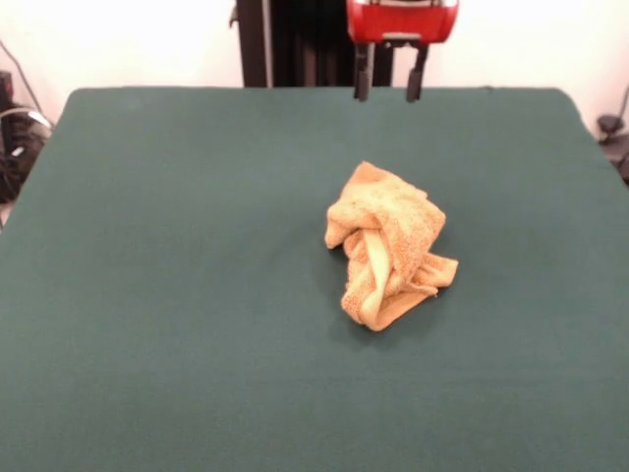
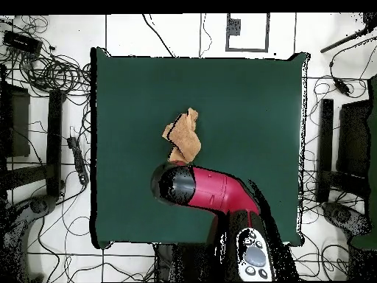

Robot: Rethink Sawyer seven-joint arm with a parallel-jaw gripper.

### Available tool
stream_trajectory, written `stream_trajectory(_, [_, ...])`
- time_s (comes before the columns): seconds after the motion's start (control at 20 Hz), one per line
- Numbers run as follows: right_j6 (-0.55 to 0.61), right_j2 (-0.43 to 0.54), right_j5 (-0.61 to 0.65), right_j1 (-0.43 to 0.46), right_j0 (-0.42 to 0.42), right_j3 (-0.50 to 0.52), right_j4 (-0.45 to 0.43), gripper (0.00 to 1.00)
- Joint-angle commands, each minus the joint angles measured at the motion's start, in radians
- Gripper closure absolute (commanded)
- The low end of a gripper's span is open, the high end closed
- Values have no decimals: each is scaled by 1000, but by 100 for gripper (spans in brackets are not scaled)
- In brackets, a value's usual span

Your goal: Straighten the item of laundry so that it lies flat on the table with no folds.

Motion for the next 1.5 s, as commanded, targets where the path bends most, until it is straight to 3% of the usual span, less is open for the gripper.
stream_trajectory(0.05, [130,24,105,75,46,-126,-28,0])
stream_trajectory(0.5, [134,26,89,119,50,-179,-25,0])
stream_trajectory(1.5, [78,96,37,173,13,-158,-25,0])
